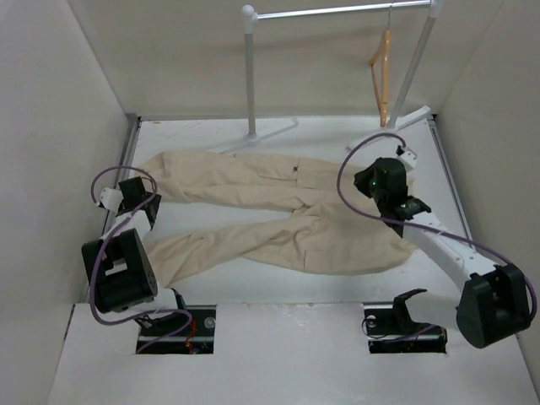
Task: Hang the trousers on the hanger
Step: Flatten out the trousers at the center of the board.
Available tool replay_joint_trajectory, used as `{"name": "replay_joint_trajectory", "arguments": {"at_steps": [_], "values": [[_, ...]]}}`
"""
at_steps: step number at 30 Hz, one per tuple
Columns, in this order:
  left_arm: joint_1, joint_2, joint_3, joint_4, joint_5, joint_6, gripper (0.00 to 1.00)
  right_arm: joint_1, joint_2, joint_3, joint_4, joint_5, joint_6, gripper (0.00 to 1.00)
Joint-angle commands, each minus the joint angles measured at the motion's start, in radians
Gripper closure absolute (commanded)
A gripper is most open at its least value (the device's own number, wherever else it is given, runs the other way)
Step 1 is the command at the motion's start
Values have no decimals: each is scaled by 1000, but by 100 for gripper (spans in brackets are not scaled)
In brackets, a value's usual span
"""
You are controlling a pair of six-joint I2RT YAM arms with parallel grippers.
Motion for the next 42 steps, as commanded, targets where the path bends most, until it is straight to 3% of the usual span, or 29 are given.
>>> {"name": "replay_joint_trajectory", "arguments": {"at_steps": [1, 6, 9, 10, 12, 15, 19, 24, 28, 32, 34, 38, 40, 42], "values": [[18, 83, 60, 32, 21, -31, 46, 115, -47, -54, 20, 5, 3, 78], [5, 242, 189, 50, 22, -16, 49, 296, -51, -94, 31, 14, -12, 56], [-15, 263, 279, 30, 56, -11, 82, 348, -2, -138, 69, 37, 0, 46], [-36, 237, 308, 18, 61, -11, 89, 353, 18, -149, 78, 34, 8, 45], [-100, 156, 364, -19, 47, 9, 93, 353, 51, -166, 104, 28, 20, 45], [-168, 19, 387, -63, -16, 49, 94, 356, 72, -172, 135, 11, 22, 44], [-165, -115, 298, -71, -43, 58, 94, 354, 84, -172, 141, 15, 25, 42], [-10, -103, 103, -71, -83, 32, 93, 380, 129, -169, 147, 3, 25, 38], [48, -60, 43, -65, -86, -25, 92, 396, 124, -178, 147, -2, 20, 36], [21, -96, 97, -51, -109, -17, 71, 396, 112, -186, 144, -20, -9, 34], [1, -75, 178, -68, -116, 16, 63, 396, 112, -188, 144, -34, -26, 39], [-44, 31, 342, -99, -149, 111, 58, 400, 138, -186, 127, -63, -43, 79], [-50, 139, 440, -137, -117, 147, 57, 411, 167, -174, 123, -81, -44, 84], [-59, 279, 556, -203, -21, 167, 57, 423, 184, -163, 123, -91, -49, 81]]}}
